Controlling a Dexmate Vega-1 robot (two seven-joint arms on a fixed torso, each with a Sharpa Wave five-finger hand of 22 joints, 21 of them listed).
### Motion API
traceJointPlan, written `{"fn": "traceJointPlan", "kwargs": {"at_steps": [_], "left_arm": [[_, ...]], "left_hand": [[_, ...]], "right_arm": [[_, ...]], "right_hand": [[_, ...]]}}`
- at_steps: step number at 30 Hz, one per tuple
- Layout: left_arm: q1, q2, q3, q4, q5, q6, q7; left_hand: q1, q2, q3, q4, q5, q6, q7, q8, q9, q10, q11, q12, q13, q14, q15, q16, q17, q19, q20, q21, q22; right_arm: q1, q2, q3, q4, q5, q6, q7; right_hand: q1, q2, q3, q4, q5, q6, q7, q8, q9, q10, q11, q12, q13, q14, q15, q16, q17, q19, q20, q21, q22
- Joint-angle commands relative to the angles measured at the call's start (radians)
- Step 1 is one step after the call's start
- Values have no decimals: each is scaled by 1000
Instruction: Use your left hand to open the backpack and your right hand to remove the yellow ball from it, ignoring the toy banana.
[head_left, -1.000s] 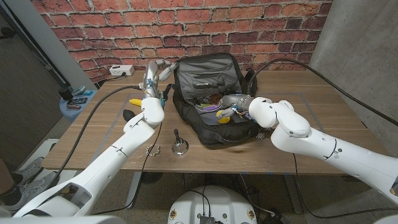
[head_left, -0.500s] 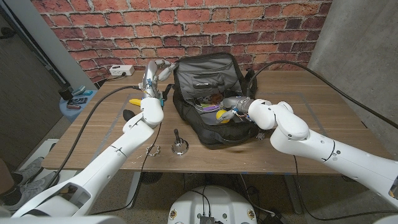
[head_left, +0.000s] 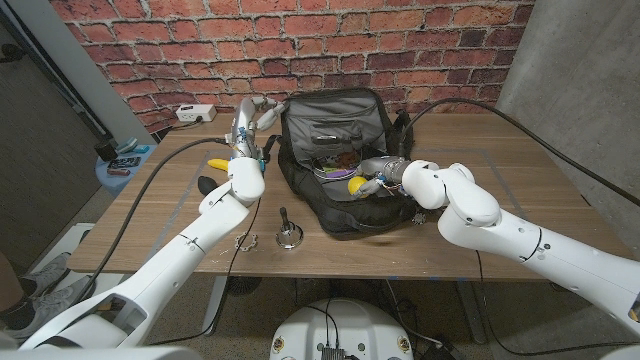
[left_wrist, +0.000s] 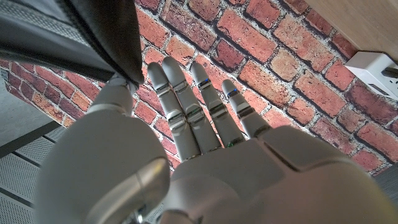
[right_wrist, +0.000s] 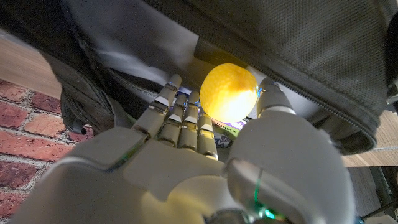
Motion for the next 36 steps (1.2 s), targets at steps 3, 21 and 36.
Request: {"fn": "traceJointPlan", "kwargs": {"at_steps": [3,21,36], "left_arm": [[-7,-5,8,3,11,2,1],[12,3,-6,-10,7,5,10],[17,5,-6,-19,10,1,8]], "left_hand": [[121,114,-7,-1,7,-1,-3,-5,4,9,-2,-5,4,-5,2,2,7,-2,1,9,4],[122,116,-7,0,7,-2,-2,-9,5,11,-3,-9,11,-5,2,0,7,-4,2,10,3],[121,115,-8,0,8,1,-3,-10,5,12,-2,-13,16,-6,2,-2,7,-7,1,10,3]], "right_arm": [[-46,1,39,14,-26,52,-53],[-63,31,54,25,-54,74,-52],[-102,23,83,-15,-65,67,-62]], "right_hand": [[24,5,-1,0,12,45,-12,13,6,38,-17,35,24,37,-22,15,10,11,-8,7,3],[43,12,-4,0,13,112,-29,26,9,90,-31,86,57,91,-51,41,31,34,-15,13,4],[46,13,-8,2,11,128,-35,25,9,103,-34,104,71,104,-57,49,41,43,-17,15,5]]}}
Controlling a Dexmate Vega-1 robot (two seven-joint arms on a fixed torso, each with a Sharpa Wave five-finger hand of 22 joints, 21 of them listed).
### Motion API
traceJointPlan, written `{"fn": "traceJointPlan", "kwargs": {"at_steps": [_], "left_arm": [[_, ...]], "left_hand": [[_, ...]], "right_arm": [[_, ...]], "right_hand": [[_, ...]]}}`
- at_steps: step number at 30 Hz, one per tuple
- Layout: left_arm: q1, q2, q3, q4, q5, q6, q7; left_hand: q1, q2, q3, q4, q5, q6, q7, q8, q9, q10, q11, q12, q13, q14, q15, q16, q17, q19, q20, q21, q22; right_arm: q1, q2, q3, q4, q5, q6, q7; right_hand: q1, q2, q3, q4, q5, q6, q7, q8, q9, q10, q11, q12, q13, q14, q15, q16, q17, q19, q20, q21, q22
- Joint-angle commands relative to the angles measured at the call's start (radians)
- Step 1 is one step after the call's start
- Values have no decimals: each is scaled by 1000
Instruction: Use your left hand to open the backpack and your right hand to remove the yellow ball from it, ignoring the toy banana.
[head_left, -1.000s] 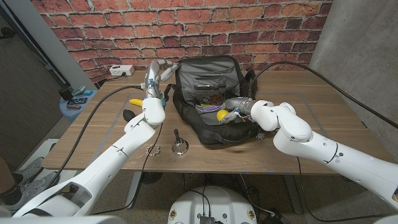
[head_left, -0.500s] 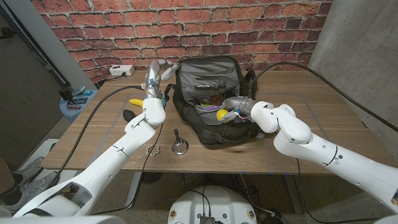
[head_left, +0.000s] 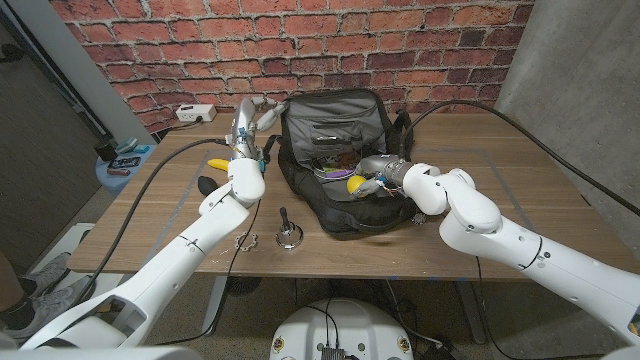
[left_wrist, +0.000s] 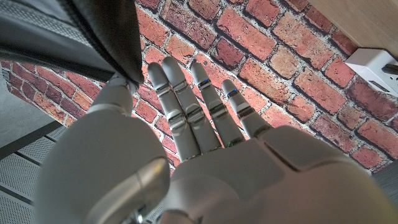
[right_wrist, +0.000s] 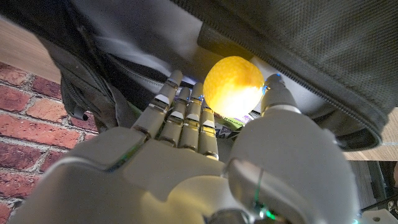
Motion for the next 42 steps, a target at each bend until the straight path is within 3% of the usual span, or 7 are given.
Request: {"fn": "traceJointPlan", "kwargs": {"at_steps": [1,26,42], "left_arm": [[5,3,-2,-8,2,-3,-1],[-8,-5,6,5,7,-13,-9],[-40,-26,27,40,13,-13,-10]], "left_hand": [[122,115,-2,-4,4,2,-2,-1,6,12,0,-3,3,-2,-2,-2,2,-4,-2,10,3],[121,116,-5,-2,4,2,-3,-6,6,14,-1,-10,11,-5,-1,-5,4,-6,-3,11,3],[122,116,-4,-3,4,3,-3,-8,6,15,0,-15,13,-6,-1,-7,3,-10,-1,10,3]], "right_arm": [[-27,-3,20,-30,-11,-3,-7],[-102,-54,99,-150,15,-57,8],[-160,-124,184,-233,106,-118,-27]], "right_hand": [[12,-2,-6,0,3,17,-1,2,5,13,-1,10,6,13,-6,12,5,11,0,7,4],[11,-2,-13,3,0,24,-2,-4,5,5,0,19,20,13,-3,16,17,13,0,6,4],[10,0,-17,5,-1,28,2,-7,5,3,4,26,28,13,-1,18,25,13,1,5,4]]}}
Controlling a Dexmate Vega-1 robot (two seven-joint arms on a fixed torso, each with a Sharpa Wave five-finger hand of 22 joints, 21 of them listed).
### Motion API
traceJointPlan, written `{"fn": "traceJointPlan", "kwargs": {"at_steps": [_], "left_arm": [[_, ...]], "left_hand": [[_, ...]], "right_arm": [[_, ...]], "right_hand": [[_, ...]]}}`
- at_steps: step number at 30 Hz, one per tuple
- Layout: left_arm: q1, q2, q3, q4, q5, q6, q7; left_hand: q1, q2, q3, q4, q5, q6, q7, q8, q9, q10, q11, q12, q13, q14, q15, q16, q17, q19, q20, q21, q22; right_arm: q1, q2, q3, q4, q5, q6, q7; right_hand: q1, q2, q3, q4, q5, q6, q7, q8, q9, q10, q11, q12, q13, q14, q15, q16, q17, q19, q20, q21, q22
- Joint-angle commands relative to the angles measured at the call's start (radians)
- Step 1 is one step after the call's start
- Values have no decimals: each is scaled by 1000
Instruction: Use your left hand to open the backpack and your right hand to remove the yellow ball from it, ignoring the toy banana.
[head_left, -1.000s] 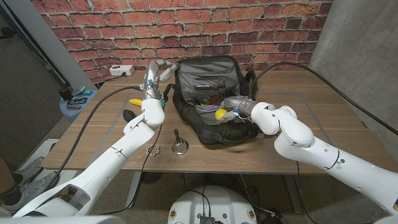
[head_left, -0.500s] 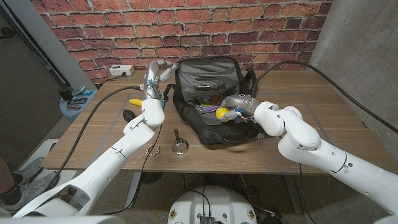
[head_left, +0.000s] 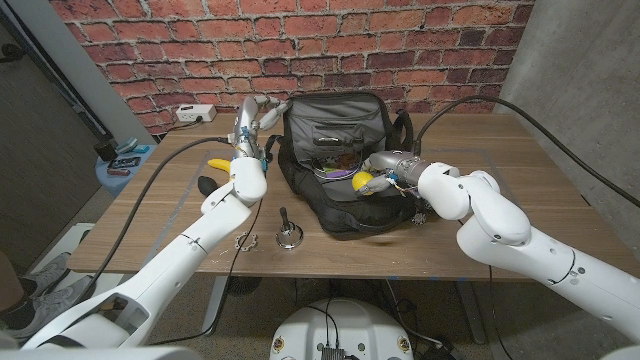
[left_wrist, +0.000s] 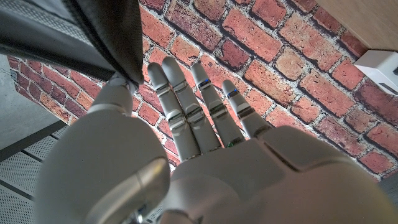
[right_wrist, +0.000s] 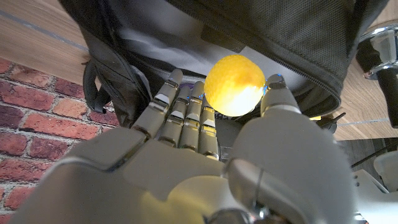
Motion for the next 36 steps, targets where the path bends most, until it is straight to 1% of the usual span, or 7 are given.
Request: {"fn": "traceJointPlan", "kwargs": {"at_steps": [1,7,16,20,23,26,36], "left_arm": [[-22,-14,14,21,4,2,-1],[-34,-21,21,34,5,-1,-1],[-42,-24,25,43,7,-3,3],[-42,-25,25,44,7,-2,5],[-40,-25,26,41,8,0,8],[-39,-26,25,40,7,2,10],[-38,-25,26,37,9,6,14]], "left_hand": [[122,116,-1,0,5,3,-3,-4,1,7,1,-4,4,-1,1,0,4,-6,3,3,3],[122,116,-2,1,5,3,-4,-5,2,6,2,-6,5,-1,1,0,4,-7,3,3,3],[122,115,-3,0,5,4,-2,-6,2,9,1,-9,5,-2,1,-1,5,-7,2,3,2],[123,116,-3,0,5,5,-2,-6,2,8,0,-10,6,-1,0,-1,5,-8,3,3,2],[122,115,-3,1,5,4,-2,-7,2,11,0,-10,7,0,0,-2,4,-8,3,3,2],[123,115,-4,0,5,4,-1,-7,2,10,0,-11,8,0,1,-1,5,-8,3,3,2],[123,116,-3,0,5,6,-2,-9,2,11,1,-14,9,0,2,-3,4,-8,3,4,2]], "right_arm": [[-41,-53,58,-62,67,-44,-30],[-58,-82,78,-90,95,-65,-57],[-55,-115,81,-114,118,-94,-82],[-67,-125,111,-124,171,-97,-101],[-65,-143,109,-138,176,-110,-110],[-72,-155,126,-144,205,-120,-125],[-75,-204,152,-166,265,-158,-174]], "right_hand": [[10,0,-3,2,-1,6,0,-1,6,0,5,8,6,8,1,5,7,5,-3,5,4],[13,0,-4,1,-2,9,0,-1,6,1,2,11,9,10,-1,7,10,6,-4,5,4],[18,0,-4,-1,-2,15,-2,-1,6,4,2,16,13,12,-5,9,13,7,-5,6,4],[19,1,-5,-1,-2,17,-4,-2,6,5,3,18,15,14,-5,10,15,8,-5,6,4],[20,1,-5,-1,-2,19,-4,-2,6,8,2,20,16,15,-5,11,17,8,-6,5,5],[22,1,-6,-2,-2,22,-5,-1,6,10,-1,22,17,16,-6,11,18,9,-6,5,4],[24,2,-7,-2,-3,27,-5,-2,7,10,-1,26,22,17,-8,13,23,10,-6,5,5]]}}
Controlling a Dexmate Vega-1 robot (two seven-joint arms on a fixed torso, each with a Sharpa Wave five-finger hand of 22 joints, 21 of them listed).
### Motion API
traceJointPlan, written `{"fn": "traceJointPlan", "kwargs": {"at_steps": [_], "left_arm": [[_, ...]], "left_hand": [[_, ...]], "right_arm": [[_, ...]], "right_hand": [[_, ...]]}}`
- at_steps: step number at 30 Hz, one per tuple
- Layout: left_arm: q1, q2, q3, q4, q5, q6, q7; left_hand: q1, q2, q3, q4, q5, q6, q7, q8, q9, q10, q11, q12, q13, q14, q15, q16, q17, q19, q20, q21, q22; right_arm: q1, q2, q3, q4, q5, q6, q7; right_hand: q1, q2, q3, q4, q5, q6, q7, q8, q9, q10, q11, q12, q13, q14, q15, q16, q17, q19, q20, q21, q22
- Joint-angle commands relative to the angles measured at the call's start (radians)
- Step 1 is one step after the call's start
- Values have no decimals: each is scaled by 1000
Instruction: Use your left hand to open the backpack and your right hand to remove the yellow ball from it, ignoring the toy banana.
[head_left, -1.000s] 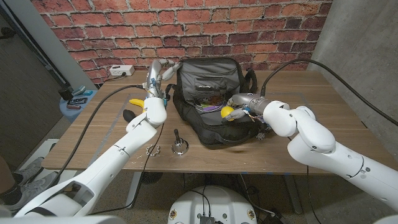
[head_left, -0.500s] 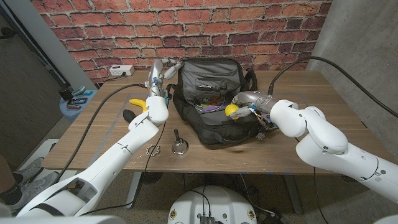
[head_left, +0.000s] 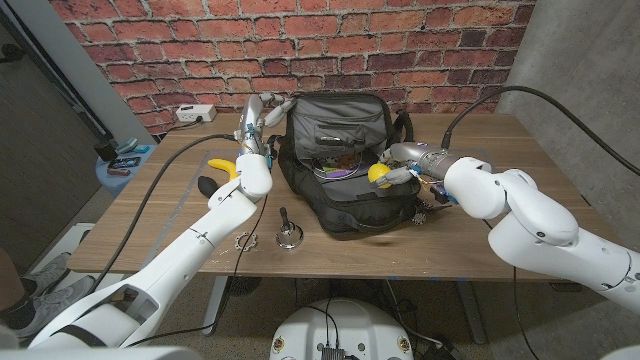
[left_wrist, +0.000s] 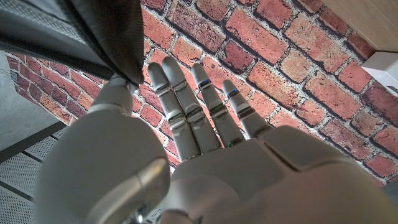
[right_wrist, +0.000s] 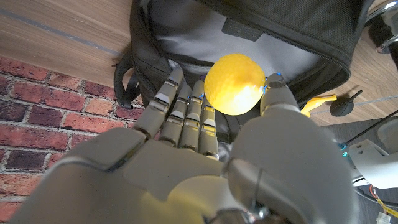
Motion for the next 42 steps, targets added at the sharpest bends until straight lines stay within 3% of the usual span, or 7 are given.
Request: {"fn": "traceJointPlan", "kwargs": {"at_steps": [1,20,27,42], "left_arm": [[0,-1,2,-3,3,8,6],[-10,-4,10,-5,13,14,6],[-11,-9,17,-7,16,16,5],[-8,-12,30,-24,28,35,-2]], "left_hand": [[123,116,-4,0,5,6,-3,-5,2,10,1,-3,5,0,2,-2,5,-1,-1,4,2],[125,117,-5,0,5,7,-3,-7,3,11,-1,-8,8,-1,2,-3,6,-1,0,5,2],[125,117,-5,0,5,8,-3,-8,3,10,-1,-9,10,-1,0,-4,7,-1,0,6,2],[126,117,-6,0,5,8,-2,-10,3,12,0,-13,12,1,0,-5,8,-2,-1,6,2]], "right_arm": [[-11,-64,47,-33,87,-42,-56],[-43,-190,128,-60,260,-98,-167],[-55,-217,147,-62,313,-125,-227],[-130,-276,247,-37,467,-143,-371]], "right_hand": [[13,-2,-2,4,-3,10,1,-1,1,9,1,9,2,7,2,8,5,4,0,5,5],[16,0,-5,5,-5,15,0,-4,2,8,1,14,9,8,1,10,12,5,-1,5,5],[16,0,-6,6,-6,16,-1,-5,2,8,0,17,12,9,1,11,15,6,-1,5,5],[15,0,-10,7,-7,20,-1,-7,2,8,-3,21,17,13,-5,15,21,6,-1,4,5]]}}
